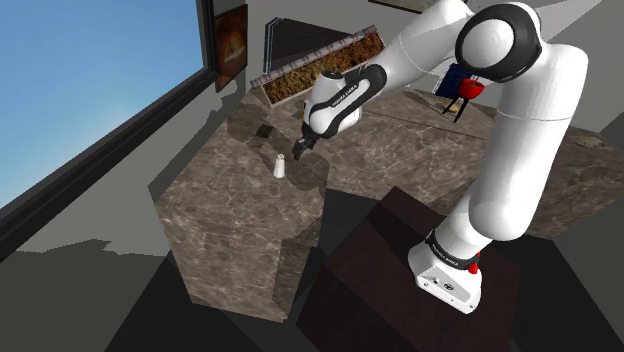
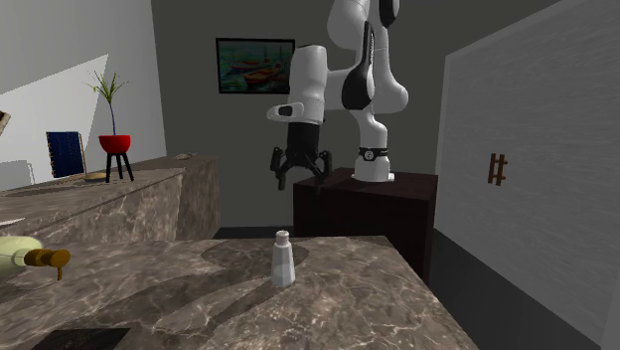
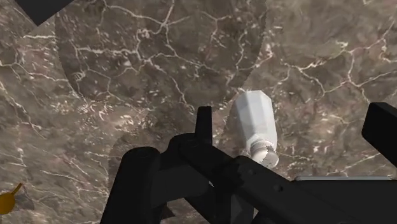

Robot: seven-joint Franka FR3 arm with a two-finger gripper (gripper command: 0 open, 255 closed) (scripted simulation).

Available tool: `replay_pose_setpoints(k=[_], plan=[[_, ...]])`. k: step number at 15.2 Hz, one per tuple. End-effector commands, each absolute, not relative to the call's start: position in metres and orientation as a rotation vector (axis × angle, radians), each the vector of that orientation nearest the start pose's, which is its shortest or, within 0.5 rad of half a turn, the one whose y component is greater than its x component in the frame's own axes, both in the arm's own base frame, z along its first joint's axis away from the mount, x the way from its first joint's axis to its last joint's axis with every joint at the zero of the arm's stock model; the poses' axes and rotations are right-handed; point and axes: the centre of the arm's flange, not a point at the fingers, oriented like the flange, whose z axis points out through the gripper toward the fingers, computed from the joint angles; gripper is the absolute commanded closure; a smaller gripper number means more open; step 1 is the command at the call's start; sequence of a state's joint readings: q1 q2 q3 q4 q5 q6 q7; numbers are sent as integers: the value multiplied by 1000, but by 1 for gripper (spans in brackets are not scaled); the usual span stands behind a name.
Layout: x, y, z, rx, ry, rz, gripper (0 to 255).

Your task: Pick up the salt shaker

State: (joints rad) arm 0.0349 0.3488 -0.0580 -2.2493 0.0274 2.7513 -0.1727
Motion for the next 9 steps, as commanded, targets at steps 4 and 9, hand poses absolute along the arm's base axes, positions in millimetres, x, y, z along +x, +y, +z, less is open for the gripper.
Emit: replay_pose_setpoints(k=[4, 9], plan=[[604, -5, 184, -3132, -238, -301, 0], [635, 0, 151, -3120, -260, -340, 0]])
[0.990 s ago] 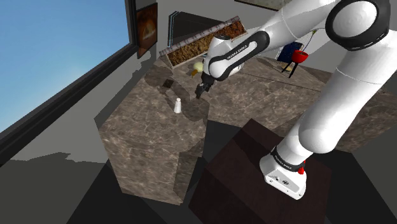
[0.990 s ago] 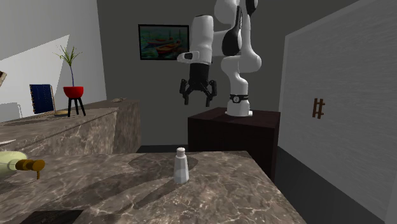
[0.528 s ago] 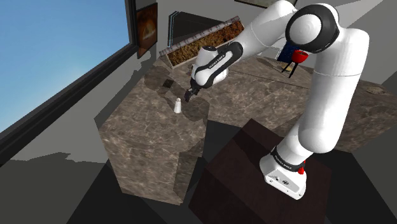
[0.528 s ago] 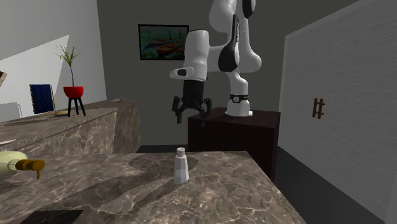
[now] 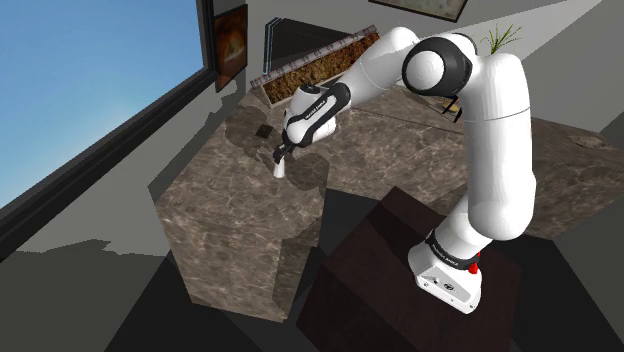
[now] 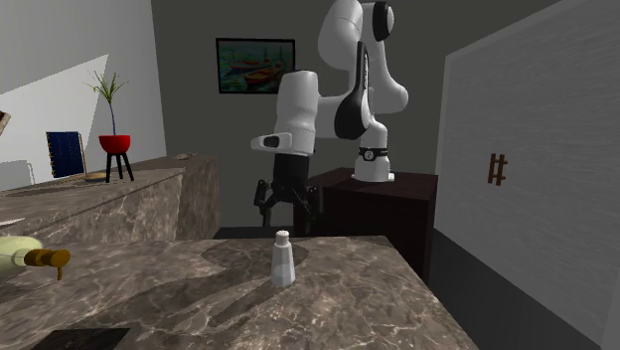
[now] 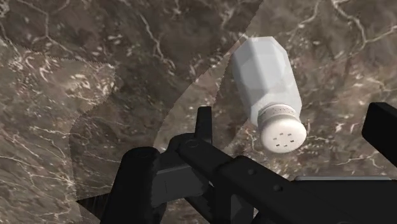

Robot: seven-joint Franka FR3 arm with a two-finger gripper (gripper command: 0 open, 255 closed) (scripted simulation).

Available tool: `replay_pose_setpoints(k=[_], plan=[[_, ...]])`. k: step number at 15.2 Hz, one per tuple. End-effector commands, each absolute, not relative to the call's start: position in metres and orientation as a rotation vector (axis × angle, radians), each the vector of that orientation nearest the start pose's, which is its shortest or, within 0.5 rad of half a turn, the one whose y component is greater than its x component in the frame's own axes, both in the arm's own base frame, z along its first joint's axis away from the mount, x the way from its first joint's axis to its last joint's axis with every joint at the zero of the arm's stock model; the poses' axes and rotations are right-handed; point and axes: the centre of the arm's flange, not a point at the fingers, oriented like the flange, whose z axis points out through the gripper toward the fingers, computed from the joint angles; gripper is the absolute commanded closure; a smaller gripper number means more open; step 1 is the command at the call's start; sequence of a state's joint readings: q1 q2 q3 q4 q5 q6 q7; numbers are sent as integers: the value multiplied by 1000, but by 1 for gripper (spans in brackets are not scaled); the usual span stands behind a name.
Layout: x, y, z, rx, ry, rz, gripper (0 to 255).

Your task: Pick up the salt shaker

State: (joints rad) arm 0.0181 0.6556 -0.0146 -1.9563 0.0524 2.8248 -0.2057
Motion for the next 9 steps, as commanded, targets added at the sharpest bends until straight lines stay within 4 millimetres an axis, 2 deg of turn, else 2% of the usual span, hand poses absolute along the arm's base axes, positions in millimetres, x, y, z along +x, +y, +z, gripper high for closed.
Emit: replay_pose_setpoints(k=[1, 6, 8, 9], plan=[[635, 0, 145, -3120, -260, -340, 0], [635, 0, 116, -3120, -260, -340, 0], [635, 0, 116, -3120, -260, -340, 0], [635, 0, 116, -3120, -260, -341, 255]])
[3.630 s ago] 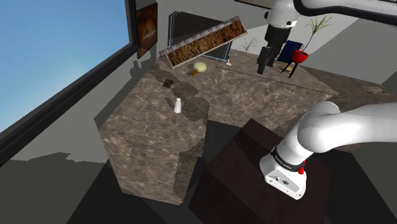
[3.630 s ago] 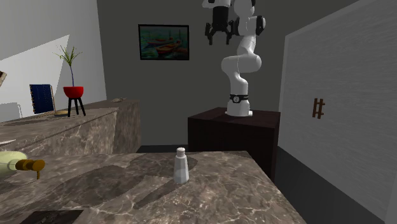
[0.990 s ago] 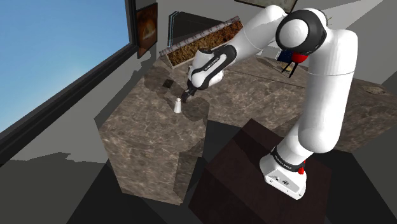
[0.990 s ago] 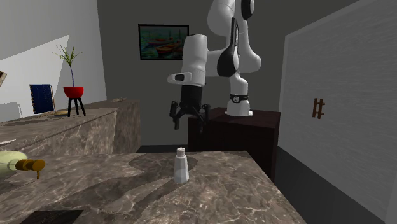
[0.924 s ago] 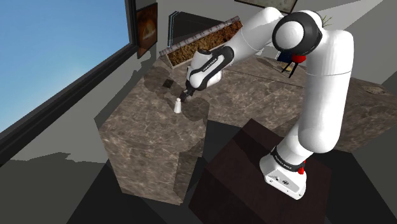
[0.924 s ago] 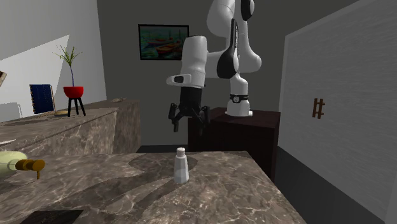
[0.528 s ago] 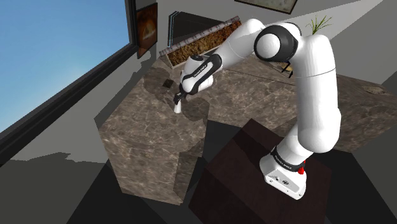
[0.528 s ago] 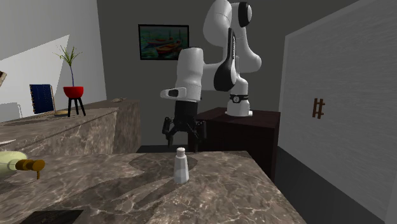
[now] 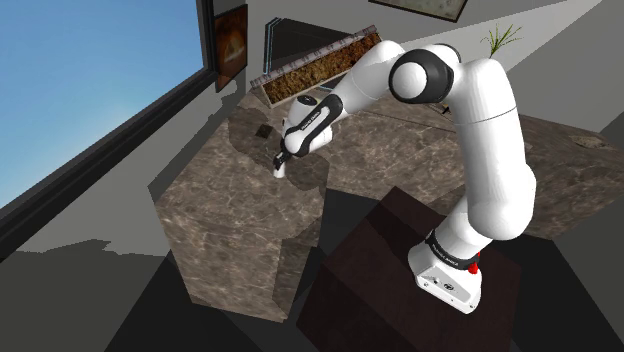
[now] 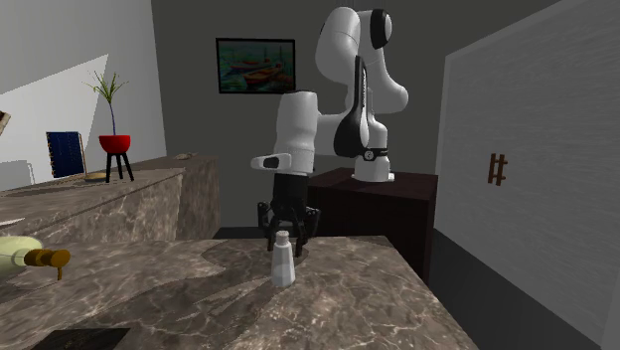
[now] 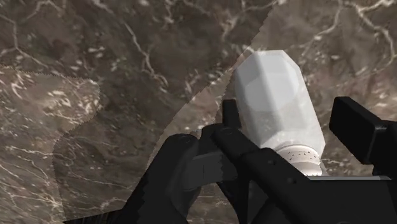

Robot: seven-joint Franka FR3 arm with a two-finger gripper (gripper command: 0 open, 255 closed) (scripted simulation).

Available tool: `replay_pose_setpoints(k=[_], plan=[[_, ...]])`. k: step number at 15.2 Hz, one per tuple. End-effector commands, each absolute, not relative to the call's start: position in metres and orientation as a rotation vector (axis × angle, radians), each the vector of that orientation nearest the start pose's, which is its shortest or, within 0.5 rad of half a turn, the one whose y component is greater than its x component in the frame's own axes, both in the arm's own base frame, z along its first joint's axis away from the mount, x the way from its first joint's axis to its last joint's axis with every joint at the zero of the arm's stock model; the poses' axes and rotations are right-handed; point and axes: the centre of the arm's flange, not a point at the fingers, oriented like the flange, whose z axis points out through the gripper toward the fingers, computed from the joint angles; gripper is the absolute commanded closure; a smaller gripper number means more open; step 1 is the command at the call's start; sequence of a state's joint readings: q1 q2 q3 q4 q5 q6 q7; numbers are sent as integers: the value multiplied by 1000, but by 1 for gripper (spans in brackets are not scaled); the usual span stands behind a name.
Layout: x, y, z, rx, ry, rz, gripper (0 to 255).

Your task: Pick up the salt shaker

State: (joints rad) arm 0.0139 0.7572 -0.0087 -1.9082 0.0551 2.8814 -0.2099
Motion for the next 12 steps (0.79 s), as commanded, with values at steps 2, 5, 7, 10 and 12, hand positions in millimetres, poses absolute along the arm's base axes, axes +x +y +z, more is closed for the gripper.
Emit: replay_pose_setpoints(k=[2, 5, 7, 10, 12], plan=[[635, 0, 116, -3120, -260, -341, 255], [635, 0, 116, -3120, -260, -341, 255], [635, 0, 116, -3120, -260, -341, 255], [635, 0, 121, -3120, -260, -340, 255], [635, 0, 132, -3120, -260, -340, 255]])
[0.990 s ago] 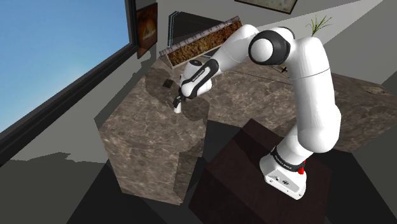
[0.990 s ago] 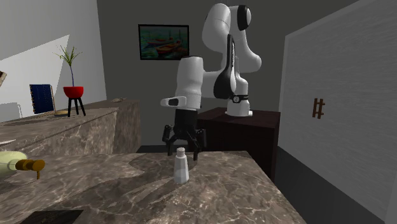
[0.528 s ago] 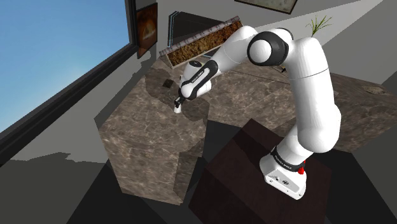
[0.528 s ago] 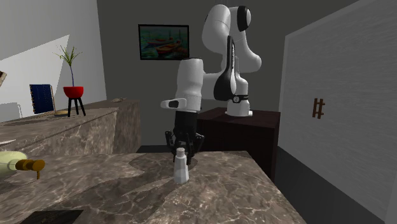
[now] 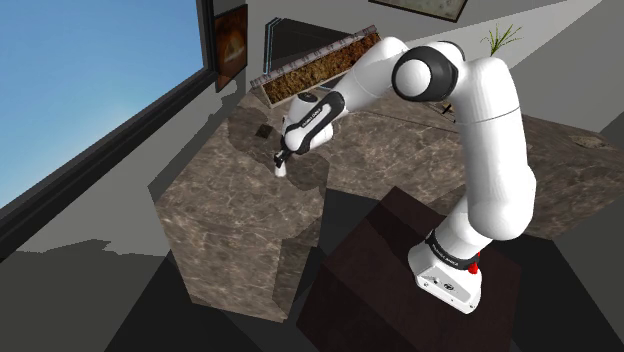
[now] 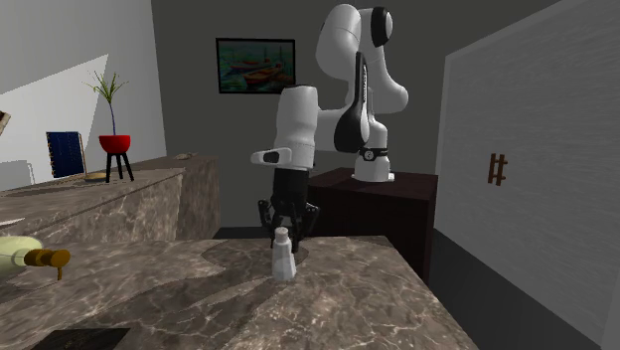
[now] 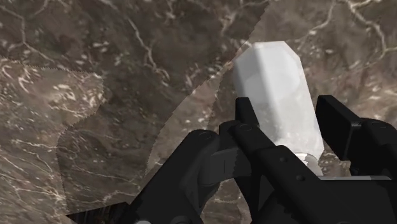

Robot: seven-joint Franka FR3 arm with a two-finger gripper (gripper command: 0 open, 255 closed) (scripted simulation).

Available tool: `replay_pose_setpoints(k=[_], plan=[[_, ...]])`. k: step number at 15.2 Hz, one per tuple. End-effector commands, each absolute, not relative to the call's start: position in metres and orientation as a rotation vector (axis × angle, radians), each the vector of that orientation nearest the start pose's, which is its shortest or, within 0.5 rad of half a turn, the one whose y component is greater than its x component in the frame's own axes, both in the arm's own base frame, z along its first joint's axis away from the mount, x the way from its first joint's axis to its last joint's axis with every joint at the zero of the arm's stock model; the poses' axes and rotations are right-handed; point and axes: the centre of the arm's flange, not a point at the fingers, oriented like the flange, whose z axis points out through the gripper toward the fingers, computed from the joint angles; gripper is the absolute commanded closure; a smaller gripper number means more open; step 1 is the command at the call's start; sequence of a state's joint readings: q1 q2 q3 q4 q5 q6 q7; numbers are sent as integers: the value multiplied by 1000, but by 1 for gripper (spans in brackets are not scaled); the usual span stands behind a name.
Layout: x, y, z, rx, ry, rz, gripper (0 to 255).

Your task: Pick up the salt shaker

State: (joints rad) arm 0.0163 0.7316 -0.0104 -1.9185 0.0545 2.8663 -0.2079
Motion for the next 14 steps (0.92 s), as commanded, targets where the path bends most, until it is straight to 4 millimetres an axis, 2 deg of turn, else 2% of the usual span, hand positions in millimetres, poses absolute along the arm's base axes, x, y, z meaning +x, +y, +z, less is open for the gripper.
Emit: replay_pose_setpoints(k=[1, 12, 14], plan=[[635, 0, 137, -3120, -260, -340, 255], [635, 0, 195, -3120, -260, -340, 255], [635, 0, 196, -3120, -260, -340, 255]])
